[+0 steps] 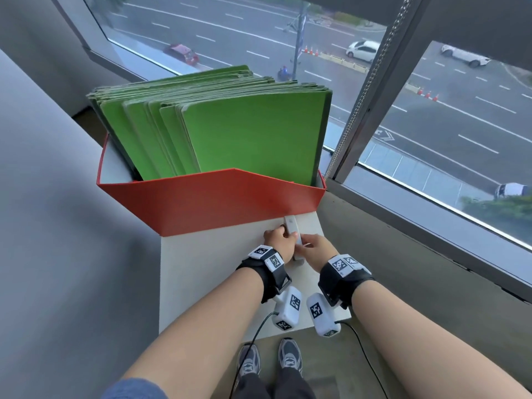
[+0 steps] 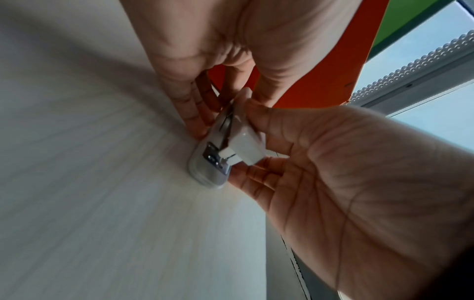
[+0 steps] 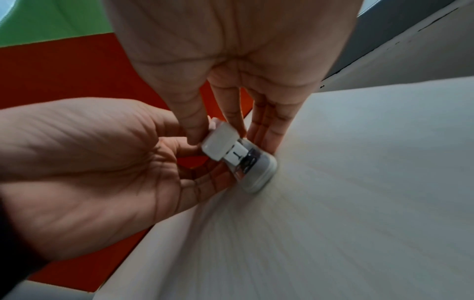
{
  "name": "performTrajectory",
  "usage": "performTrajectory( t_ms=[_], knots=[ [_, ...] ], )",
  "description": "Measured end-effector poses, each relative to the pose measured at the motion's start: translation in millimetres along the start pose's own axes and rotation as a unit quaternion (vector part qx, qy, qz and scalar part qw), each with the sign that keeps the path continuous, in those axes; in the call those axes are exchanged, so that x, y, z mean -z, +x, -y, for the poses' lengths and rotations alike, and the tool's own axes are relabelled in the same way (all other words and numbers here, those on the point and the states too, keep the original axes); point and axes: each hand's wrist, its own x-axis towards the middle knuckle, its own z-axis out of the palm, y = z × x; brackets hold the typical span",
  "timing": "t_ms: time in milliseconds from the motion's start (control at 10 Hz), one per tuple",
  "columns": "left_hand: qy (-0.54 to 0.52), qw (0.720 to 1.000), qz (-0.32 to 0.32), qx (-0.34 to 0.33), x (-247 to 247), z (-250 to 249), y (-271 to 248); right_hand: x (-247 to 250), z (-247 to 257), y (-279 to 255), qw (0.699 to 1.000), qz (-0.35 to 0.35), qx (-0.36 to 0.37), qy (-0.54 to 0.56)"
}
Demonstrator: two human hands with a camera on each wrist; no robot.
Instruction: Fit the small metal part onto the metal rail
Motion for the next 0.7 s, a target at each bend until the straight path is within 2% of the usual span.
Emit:
performTrajectory(
  t_ms=[200,300,400,500,600,700],
  knots=[
    [0.012,1.0,-0.015,0.008,-4.5,1.8,4.8,-2.0,-0.3,3.8,1.0,0.003,0.009,-0.021],
    [0.01,1.0,-0.012,0.004,-2.1,1.0,4.1,-2.9,-2.1,5.5,1.0,0.001,-0.015,-0.025],
    [0.031,0.999,-0.003,0.025,8.9,3.9,-1.4,0.5,0.5,1.5,0.999,-0.013,-0.044,-0.017],
    [0.062,0.998,-0.005,0.03,29.0,14.9,-12.4,10.8,8.2,-7.0,0.998,-0.019,-0.044,-0.043],
    [0.115,0.993,-0.031,0.021,60.5,37.5,-28.5,29.0,29.0,-16.1,0.998,-0.05,0.021,-0.039],
    [0.171,0.982,-0.071,0.039,80.0,79.0,-61.5,55.3,64.4,-36.0,0.987,-0.091,0.119,-0.052]
  ],
)
